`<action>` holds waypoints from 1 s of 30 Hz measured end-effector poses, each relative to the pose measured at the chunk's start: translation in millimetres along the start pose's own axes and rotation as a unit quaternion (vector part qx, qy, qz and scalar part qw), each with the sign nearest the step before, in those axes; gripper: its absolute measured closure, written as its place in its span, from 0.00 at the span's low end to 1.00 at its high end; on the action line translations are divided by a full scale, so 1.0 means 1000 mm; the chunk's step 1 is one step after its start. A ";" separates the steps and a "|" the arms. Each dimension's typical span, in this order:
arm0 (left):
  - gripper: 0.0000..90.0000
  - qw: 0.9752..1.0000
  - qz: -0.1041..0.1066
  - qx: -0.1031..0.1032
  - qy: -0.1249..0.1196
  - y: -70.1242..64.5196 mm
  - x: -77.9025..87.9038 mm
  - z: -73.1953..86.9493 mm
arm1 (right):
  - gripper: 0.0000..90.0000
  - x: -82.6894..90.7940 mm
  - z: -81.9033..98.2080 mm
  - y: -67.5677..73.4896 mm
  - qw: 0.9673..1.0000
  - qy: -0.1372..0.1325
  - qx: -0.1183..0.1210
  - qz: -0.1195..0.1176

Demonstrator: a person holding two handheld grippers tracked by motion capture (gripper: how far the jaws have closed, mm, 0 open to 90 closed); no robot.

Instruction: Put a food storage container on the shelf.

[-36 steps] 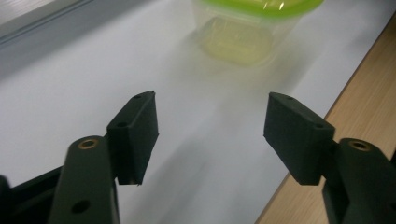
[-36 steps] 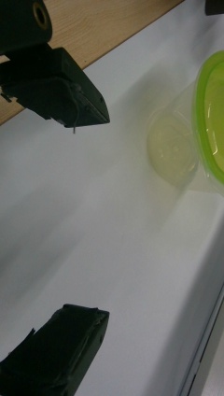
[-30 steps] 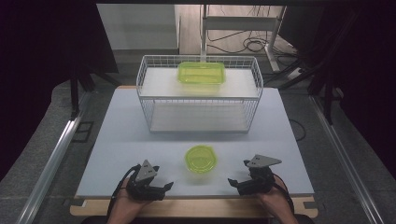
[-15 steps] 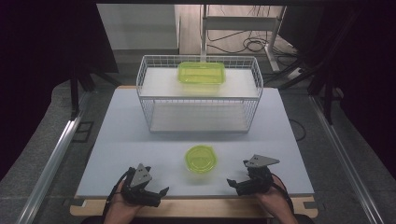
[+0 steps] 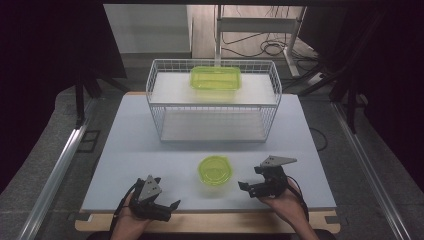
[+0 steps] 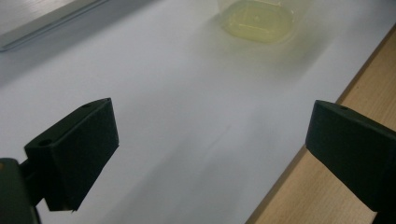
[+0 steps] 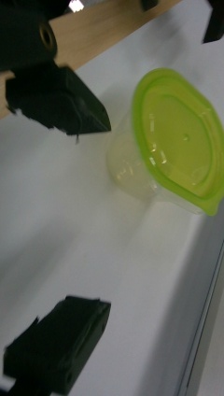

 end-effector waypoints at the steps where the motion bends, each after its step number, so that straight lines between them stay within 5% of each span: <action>1: 0.03 1.000 0.001 -0.003 0.001 -0.001 0.000 0.000 | 0.21 0.000 -0.003 -0.001 1.000 0.001 -0.009 -0.005; 11: 0.03 1.000 -0.005 -0.011 0.005 0.000 -0.001 0.001 | 0.49 -0.013 -0.035 -0.009 0.995 -0.003 -0.056 -0.079; 21: 0.04 1.000 -0.005 -0.023 0.009 -0.002 -0.002 0.002 | 0.61 -0.039 -0.051 -0.022 0.991 0.026 -0.082 -0.105; 30: 0.04 1.000 -0.005 -0.027 0.010 -0.002 -0.002 0.002 | 0.73 -0.048 -0.051 -0.026 0.981 0.047 -0.120 -0.146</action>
Point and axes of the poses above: each handheld gripper's, and its own axes: x roughly backward along the jaws, z roughly out of its underside, y roughly to its left, the point moved 6 cm from there along -x, roughly forward along the jaws, and after that the axes turned 15 degrees about -z, right-handed, at the moved point
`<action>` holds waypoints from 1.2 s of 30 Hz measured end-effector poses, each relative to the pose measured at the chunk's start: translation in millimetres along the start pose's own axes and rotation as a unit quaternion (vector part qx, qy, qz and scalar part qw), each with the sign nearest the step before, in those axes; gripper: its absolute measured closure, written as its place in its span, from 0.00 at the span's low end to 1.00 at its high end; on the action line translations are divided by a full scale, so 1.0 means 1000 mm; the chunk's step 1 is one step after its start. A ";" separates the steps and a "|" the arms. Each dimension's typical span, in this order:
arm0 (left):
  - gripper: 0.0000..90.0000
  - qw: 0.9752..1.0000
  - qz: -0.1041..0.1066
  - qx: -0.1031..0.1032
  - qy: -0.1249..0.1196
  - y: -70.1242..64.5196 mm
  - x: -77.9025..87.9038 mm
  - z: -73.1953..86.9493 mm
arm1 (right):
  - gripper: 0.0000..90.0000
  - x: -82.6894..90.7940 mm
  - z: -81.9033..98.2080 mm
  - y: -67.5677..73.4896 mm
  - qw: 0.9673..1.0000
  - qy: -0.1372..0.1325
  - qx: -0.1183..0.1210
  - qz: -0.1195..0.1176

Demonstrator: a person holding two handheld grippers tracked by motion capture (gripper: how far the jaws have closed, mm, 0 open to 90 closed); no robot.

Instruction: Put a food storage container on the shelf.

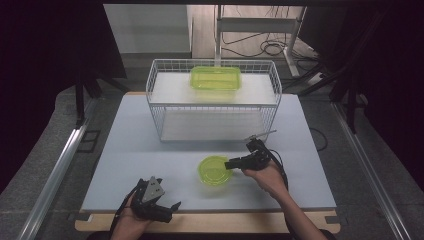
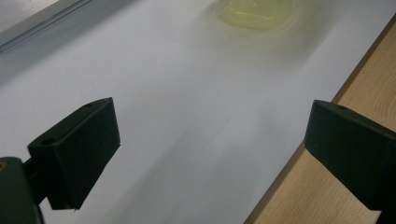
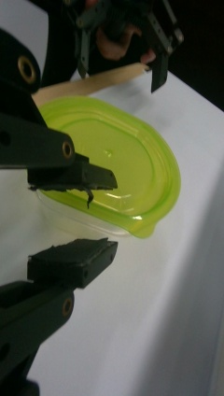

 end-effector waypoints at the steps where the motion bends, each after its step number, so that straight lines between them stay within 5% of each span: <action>1: 0.04 1.000 0.000 0.000 0.000 0.000 0.000 0.000 | 0.75 0.000 0.000 0.000 1.000 0.002 -0.007 -0.007; 10: 0.04 1.000 -0.001 -0.002 0.000 0.000 0.000 0.000 | 0.90 0.000 0.001 0.010 0.998 0.016 -0.038 -0.051; 36: 0.03 1.000 -0.001 0.002 -0.004 0.000 0.000 -0.001 | 0.91 0.034 -0.019 0.040 0.996 -0.041 -0.008 -0.077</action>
Point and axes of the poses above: each handheld gripper's, and its own axes: x roughly backward along the jaws, z roughly out of its underside, y roughly to its left, the point moved 6 cm from there along -x, roughly forward along the jaws, and after that the axes turned 15 degrees about -z, right-handed, at the moved point
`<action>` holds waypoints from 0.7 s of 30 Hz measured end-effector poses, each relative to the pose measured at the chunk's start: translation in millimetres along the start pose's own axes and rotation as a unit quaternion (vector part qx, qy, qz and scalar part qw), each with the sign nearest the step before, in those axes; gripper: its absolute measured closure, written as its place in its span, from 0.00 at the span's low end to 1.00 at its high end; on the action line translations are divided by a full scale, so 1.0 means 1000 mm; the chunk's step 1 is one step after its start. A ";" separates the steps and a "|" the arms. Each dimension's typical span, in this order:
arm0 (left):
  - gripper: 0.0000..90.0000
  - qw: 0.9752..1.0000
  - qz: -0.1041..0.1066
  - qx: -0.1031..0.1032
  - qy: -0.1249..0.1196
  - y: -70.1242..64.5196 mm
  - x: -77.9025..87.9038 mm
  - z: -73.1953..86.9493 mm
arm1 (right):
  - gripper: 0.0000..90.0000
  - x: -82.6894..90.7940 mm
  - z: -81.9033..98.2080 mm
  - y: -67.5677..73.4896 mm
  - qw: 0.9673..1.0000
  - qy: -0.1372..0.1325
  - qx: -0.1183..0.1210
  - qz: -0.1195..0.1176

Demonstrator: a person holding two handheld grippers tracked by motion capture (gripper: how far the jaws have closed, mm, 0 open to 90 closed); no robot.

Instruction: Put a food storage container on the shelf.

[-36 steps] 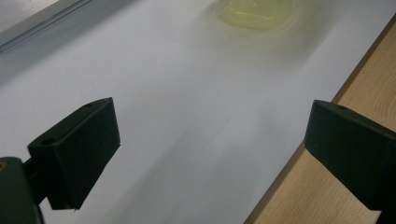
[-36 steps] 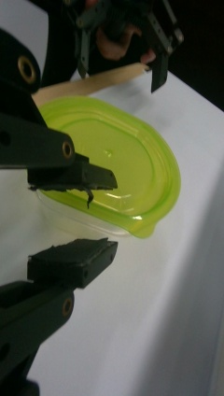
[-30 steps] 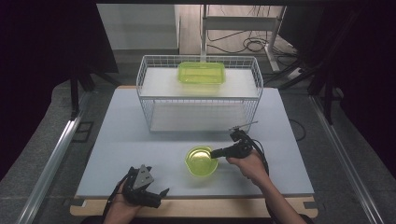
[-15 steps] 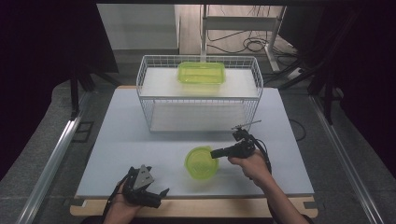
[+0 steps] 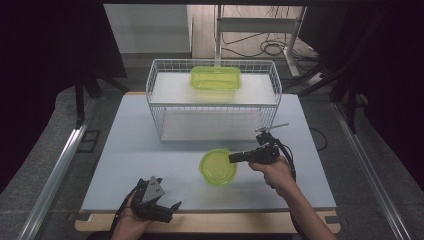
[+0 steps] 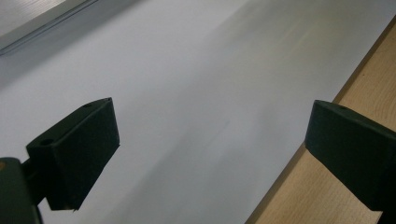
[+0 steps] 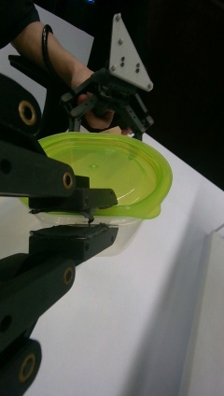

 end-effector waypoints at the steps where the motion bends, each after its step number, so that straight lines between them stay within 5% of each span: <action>1: 0.03 1.000 0.000 0.000 0.000 0.000 0.000 0.000 | 0.91 0.001 -0.001 0.001 1.000 -0.002 0.001 -0.001; 21: 0.03 1.000 0.000 -0.003 0.002 0.000 -0.001 0.000 | 0.91 0.033 -0.048 0.032 0.998 -0.055 0.023 -0.003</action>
Point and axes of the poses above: each handheld gripper's, and its own axes: x roughly backward along the jaws, z roughly out of its underside, y roughly to its left, the point moved 6 cm from there along -x, roughly forward along the jaws, and after that the axes turned 15 degrees about -z, right-handed, at the moved point
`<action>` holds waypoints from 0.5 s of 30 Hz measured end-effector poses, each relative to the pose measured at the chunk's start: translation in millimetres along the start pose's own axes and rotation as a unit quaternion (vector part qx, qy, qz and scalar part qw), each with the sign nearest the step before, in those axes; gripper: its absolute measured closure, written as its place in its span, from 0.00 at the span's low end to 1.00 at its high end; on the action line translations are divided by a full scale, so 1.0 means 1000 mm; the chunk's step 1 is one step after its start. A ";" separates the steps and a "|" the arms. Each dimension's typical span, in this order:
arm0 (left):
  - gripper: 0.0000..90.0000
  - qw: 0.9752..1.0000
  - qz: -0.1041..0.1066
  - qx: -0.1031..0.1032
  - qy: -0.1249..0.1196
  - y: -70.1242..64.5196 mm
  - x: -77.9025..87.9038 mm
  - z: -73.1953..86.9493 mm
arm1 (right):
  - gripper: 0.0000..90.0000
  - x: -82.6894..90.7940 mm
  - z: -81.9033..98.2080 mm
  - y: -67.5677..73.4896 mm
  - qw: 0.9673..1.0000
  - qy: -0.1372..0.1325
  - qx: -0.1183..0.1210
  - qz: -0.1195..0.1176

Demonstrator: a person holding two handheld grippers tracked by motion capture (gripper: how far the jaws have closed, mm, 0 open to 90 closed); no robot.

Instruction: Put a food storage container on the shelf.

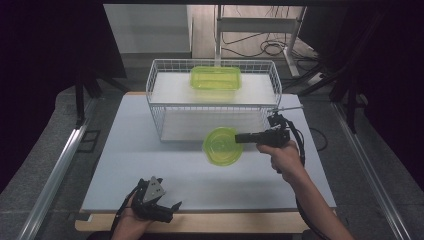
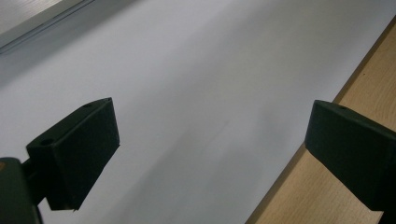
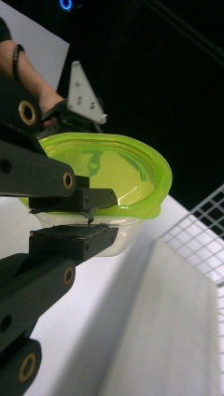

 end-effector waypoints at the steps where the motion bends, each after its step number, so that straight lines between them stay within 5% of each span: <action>1: 0.03 1.000 0.000 0.000 0.000 0.000 0.000 0.000 | 0.91 0.001 -0.004 0.002 1.000 -0.003 0.003 0.001; 15: 0.03 1.000 -0.001 0.001 -0.001 0.000 0.000 0.000 | 0.91 0.011 -0.055 0.023 0.999 -0.042 0.029 0.011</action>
Point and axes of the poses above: each handheld gripper's, and its own axes: x roughly backward along the jaws, z roughly out of its underside, y roughly to its left, the point moved 6 cm from there along -x, roughly forward along the jaws, and after that the axes turned 15 degrees about -z, right-handed, at the moved point
